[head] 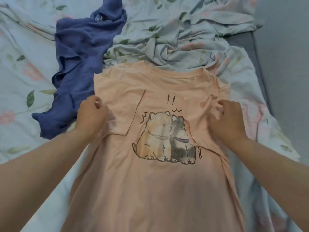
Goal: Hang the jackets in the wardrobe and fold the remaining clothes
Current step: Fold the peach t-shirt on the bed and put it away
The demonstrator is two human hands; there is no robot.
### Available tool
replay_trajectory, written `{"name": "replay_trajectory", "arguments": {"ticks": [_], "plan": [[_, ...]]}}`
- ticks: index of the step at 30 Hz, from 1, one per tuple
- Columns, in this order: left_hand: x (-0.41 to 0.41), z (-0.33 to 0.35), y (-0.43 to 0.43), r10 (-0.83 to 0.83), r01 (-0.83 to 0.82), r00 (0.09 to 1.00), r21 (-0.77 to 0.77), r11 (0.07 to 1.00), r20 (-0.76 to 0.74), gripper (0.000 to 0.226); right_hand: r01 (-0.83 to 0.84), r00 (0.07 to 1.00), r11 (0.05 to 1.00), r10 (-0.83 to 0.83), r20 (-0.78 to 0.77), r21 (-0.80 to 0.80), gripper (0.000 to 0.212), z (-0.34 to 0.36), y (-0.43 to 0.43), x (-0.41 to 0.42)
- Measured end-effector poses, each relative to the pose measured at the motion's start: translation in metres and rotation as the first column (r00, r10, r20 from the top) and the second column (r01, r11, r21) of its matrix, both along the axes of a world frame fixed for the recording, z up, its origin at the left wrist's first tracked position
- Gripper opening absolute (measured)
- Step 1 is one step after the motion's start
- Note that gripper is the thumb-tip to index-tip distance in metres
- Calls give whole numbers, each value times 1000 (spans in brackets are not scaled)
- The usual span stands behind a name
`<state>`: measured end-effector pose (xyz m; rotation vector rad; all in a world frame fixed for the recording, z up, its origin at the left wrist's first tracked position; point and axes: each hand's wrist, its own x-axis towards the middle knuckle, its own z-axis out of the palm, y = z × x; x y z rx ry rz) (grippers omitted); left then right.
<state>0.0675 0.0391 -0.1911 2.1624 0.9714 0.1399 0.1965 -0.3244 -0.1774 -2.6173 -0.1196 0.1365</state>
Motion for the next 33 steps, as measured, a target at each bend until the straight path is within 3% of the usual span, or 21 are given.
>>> {"name": "replay_trajectory", "arguments": {"ticks": [5, 9, 12, 15, 19, 24, 27, 30, 33], "plan": [[-95, -12, -47, -88, 104, 991, 160, 982, -104, 49, -26, 999, 999, 25, -37, -43, 62, -20, -23, -116], [-156, -5, -59, 39, -30, 989, 68, 997, -139, 43, 206, 966, 979, -201, -160, 14, 65, -13, -42, -176], [-210, 3, -62, 68, -62, 967, 33, 998, -246, 24, 306, 917, 952, -291, -272, 15, 60, -2, -62, -218], [-265, 15, -63, 93, -176, 931, -213, 961, -353, 18, 389, 847, 921, -350, -401, 18, 45, 10, -81, -257], [-336, 34, -74, -45, -278, 856, -531, 800, -515, 25, 481, 708, 877, -380, -595, 13, 14, 23, -108, -310], [-383, 48, -89, -123, -411, 770, -634, 655, -626, 24, 295, 556, 949, -265, -788, -111, 6, 40, -135, -356], [-393, 56, -89, -289, -303, 696, -633, 712, -658, 34, 32, 510, 986, -157, -846, -164, 12, 50, -149, -379], [-389, 65, -86, -169, -348, 731, -573, 742, -661, 15, -78, 546, 982, -100, -832, -170, 31, 60, -151, -376], [-372, 76, -65, 70, -516, 791, -599, 612, -608, 17, -9, 615, 986, -128, -778, -169, 34, 76, -151, -350]]}}
